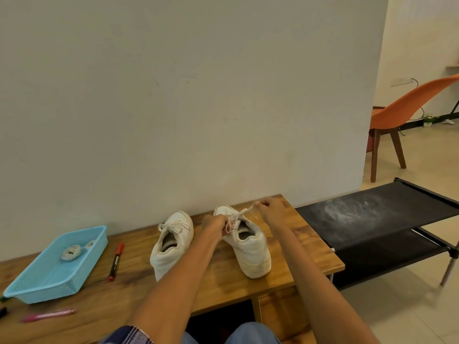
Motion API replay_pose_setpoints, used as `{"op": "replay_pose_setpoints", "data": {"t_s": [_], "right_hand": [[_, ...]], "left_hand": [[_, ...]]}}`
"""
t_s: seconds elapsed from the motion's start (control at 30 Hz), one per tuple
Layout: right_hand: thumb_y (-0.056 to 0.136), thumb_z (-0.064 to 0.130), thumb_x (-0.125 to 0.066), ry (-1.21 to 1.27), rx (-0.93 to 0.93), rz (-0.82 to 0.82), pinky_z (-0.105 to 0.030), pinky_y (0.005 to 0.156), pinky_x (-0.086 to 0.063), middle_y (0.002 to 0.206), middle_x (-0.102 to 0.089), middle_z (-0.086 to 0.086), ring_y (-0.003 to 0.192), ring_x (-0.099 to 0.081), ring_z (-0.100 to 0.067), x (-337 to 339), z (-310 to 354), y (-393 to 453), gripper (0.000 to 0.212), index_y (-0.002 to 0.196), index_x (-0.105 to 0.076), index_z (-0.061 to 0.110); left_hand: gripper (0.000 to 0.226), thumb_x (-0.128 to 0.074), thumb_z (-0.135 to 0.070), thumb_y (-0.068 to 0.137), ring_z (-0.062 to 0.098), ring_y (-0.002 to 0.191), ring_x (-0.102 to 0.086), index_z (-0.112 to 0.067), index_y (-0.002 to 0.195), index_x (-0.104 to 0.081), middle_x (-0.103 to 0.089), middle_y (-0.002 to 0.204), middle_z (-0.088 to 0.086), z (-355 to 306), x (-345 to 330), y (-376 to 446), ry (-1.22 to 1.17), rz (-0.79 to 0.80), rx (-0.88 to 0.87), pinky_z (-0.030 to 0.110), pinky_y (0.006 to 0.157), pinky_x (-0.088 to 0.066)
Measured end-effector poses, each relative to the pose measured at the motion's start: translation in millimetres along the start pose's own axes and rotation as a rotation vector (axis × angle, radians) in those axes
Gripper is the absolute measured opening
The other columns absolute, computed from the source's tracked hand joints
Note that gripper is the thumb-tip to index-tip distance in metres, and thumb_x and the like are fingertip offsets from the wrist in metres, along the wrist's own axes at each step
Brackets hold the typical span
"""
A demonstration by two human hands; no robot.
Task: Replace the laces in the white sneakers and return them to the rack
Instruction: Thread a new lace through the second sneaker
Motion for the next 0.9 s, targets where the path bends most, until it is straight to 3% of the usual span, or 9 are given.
{"op": "replay_pose_setpoints", "data": {"t_s": [0.13, 0.2, 0.27, 0.4, 0.5, 0.57, 0.7, 0.83, 0.9], "right_hand": [[0.088, 0.004, -0.053, 0.339, -0.397, 0.095, -0.027, 0.057, -0.045, 0.067, -0.053, -0.004, 0.060, -0.052, -0.017, -16, -42, -22, 0.015, 0.074, -0.054, 0.006], [0.089, 0.006, -0.052, 0.197, -0.423, 0.119, -0.027, 0.055, -0.045, 0.067, -0.055, -0.007, 0.059, -0.052, -0.018, -16, -38, -14, 0.020, 0.069, -0.053, 0.009], [0.088, 0.008, -0.051, -0.038, -0.415, 0.150, -0.030, 0.055, -0.043, 0.069, -0.055, -0.013, 0.061, -0.051, -0.022, -11, -31, -8, 0.024, 0.064, -0.052, 0.006], [0.087, 0.007, -0.050, -0.189, -0.386, 0.358, -0.025, 0.047, -0.039, 0.065, -0.051, -0.007, 0.058, -0.046, -0.017, -12, -20, -11, 0.025, 0.062, -0.048, 0.010], [0.087, 0.006, -0.047, -0.270, -0.315, 0.503, -0.023, 0.055, -0.039, 0.077, -0.054, -0.007, 0.071, -0.048, -0.017, -14, -6, -11, 0.021, 0.067, -0.050, 0.011], [0.088, 0.005, -0.048, -0.314, -0.293, 0.527, -0.023, 0.055, -0.039, 0.080, -0.054, -0.009, 0.073, -0.050, -0.019, -15, 0, -9, 0.022, 0.067, -0.049, 0.011], [0.092, 0.006, -0.047, -0.370, -0.253, 0.545, -0.022, 0.054, -0.041, 0.082, -0.057, -0.008, 0.069, -0.055, -0.017, -16, 4, -5, 0.023, 0.070, -0.051, 0.010], [0.095, 0.009, -0.048, -0.346, -0.250, 0.530, -0.021, 0.054, -0.045, 0.076, -0.058, -0.002, 0.063, -0.055, -0.012, -13, 3, -3, 0.022, 0.074, -0.052, 0.012], [0.095, 0.007, -0.048, -0.318, -0.234, 0.521, -0.021, 0.054, -0.045, 0.077, -0.059, -0.003, 0.061, -0.056, -0.011, -12, 3, -2, 0.020, 0.075, -0.052, 0.011]], "left_hand": [[0.011, -0.056, 0.014, 0.080, 0.011, 0.031, -0.042, 0.007, 0.071, -0.058, -0.054, 0.047, 0.011, 5, 2, -5, 0.002, 0.048, 0.066, 0.014, 0.033, -0.036], [0.018, -0.055, 0.014, 0.082, 0.009, 0.024, -0.042, 0.006, 0.066, -0.056, -0.052, 0.037, 0.008, 3, 1, -7, -0.002, 0.091, 0.067, 0.012, 0.032, -0.039], [0.018, -0.054, 0.011, 0.085, 0.010, 0.030, -0.046, 0.005, 0.067, -0.056, -0.054, 0.045, 0.009, 3, 1, -7, 0.021, 0.105, 0.065, 0.014, 0.035, -0.043], [0.009, -0.051, 0.000, 0.086, 0.016, 0.058, -0.054, 0.002, 0.089, -0.059, -0.059, 0.072, 0.009, -3, 2, -8, 0.221, 0.114, 0.032, 0.022, 0.050, -0.049], [0.034, -0.054, -0.003, 0.083, 0.023, 0.096, -0.055, -0.007, 0.117, -0.055, -0.055, 0.104, 0.008, -32, -2, -6, 0.646, 0.087, -0.228, 0.030, 0.073, -0.048], [0.030, -0.059, -0.005, 0.084, 0.023, 0.111, -0.053, -0.010, 0.114, -0.059, -0.055, 0.115, 0.008, -44, -13, -6, 0.690, 0.196, -0.323, 0.032, 0.089, -0.046], [0.018, -0.064, -0.010, 0.086, 0.015, 0.088, -0.056, -0.002, 0.101, -0.070, -0.066, 0.108, 0.012, -53, -18, 2, 0.762, 0.200, -0.393, 0.026, 0.079, -0.048], [0.024, -0.056, -0.006, 0.091, 0.016, 0.069, -0.054, 0.001, 0.112, -0.063, -0.064, 0.111, 0.019, -56, -7, 19, 0.428, 0.058, -0.312, 0.028, 0.062, -0.047], [0.039, -0.050, -0.010, 0.095, 0.019, 0.083, -0.059, -0.006, 0.133, -0.045, -0.054, 0.126, 0.012, -51, -2, 20, 0.208, 0.030, -0.225, 0.030, 0.066, -0.051]]}}
Point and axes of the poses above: each hand's wrist, its own y-axis towards the middle knuckle, its own x-axis out of the back of the hand, z = x × y, the point moved 7 cm from there along y, towards the middle knuckle
